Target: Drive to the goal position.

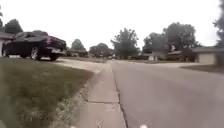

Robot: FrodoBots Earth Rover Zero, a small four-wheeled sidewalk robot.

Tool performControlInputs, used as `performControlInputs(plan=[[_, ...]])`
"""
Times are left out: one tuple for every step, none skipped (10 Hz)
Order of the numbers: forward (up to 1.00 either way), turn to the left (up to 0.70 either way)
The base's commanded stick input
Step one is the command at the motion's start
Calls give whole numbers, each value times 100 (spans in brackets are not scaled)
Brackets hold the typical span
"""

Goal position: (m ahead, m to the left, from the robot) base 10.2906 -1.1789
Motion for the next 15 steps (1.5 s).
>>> performControlInputs(plan=[[70, 0], [70, 0], [70, 0], [70, 0], [70, 0], [70, 0], [70, 0], [70, 0], [70, 0], [70, 0], [70, 0], [70, 0], [70, 0], [70, 0], [70, 0]])
